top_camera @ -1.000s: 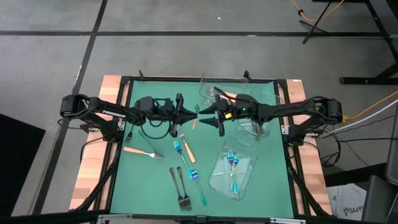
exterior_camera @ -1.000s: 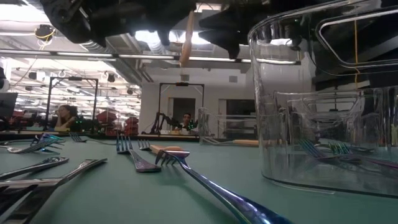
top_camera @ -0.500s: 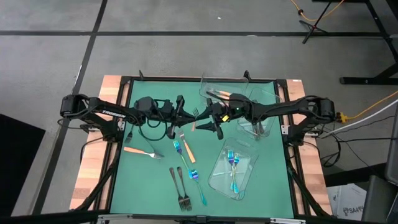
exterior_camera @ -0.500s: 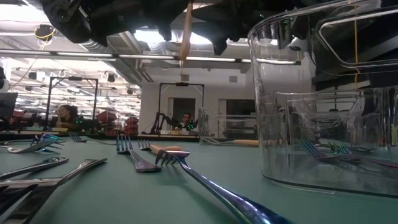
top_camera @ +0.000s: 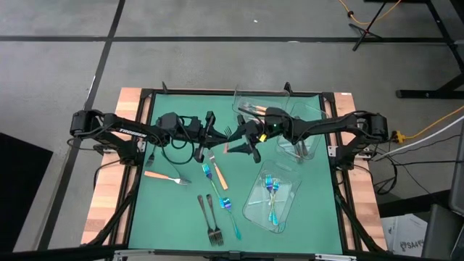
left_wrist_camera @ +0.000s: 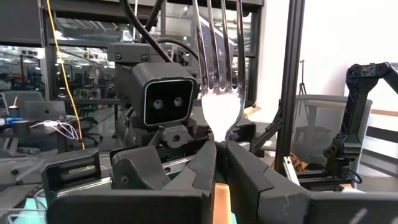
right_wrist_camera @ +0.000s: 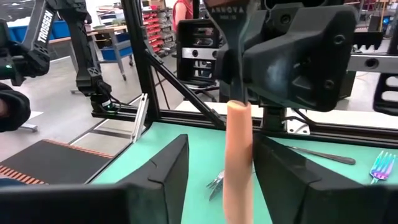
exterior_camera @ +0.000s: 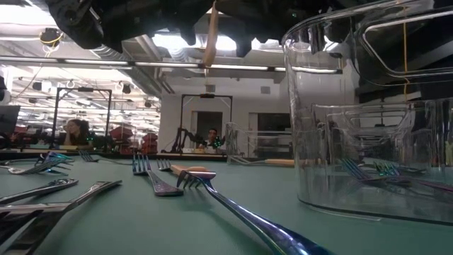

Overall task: Sort silverware by color (type)
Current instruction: Put the orange fork into the top transparent bin

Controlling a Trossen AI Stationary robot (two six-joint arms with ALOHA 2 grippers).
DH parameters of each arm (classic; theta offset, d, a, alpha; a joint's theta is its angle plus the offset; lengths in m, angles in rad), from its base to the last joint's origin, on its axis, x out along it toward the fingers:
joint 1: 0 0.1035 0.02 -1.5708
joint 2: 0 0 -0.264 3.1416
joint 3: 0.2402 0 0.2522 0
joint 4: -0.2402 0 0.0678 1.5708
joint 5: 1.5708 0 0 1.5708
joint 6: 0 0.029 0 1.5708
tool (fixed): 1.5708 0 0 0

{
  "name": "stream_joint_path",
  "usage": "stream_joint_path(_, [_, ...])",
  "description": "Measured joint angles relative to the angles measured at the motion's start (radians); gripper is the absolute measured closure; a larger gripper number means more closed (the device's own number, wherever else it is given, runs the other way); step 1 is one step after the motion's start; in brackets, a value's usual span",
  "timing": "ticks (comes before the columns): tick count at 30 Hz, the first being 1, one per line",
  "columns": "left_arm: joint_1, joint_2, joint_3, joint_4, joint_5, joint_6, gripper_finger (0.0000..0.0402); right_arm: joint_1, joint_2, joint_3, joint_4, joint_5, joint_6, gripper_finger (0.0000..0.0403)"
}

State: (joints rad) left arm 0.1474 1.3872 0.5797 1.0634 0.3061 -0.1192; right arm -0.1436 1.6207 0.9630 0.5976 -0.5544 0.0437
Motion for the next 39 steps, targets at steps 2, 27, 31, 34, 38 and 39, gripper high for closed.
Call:
stream_joint_path(2, [0.0,0.0,0.0,0.0,0.0,0.0,0.0379,0.0,0.0,0.0,0.0,0.0,0.0,0.0255])
stream_joint_path(27, [-0.001,0.0,0.0,-0.004,-0.03,0.0,0.0379,-0.001,0.0,0.0,-0.002,0.016,0.003,0.0398])
stream_joint_path(31, [0.0,0.0,0.0,-0.012,-0.034,0.0,0.0379,-0.001,0.0,-0.001,-0.004,0.02,0.003,0.04])
stream_joint_path(34, [0.0,0.0,0.0,-0.015,-0.035,0.0,0.0379,-0.001,0.0,-0.001,-0.004,0.02,0.003,0.04])
stream_joint_path(38, [0.0,0.0,0.0,-0.015,-0.035,0.0,0.0379,-0.001,0.0,-0.001,-0.004,0.02,0.003,0.04])
stream_joint_path(39, [0.0,0.0,0.0,-0.015,-0.035,0.0,0.0379,-0.001,0.0,-0.001,-0.004,0.02,0.003,0.04])
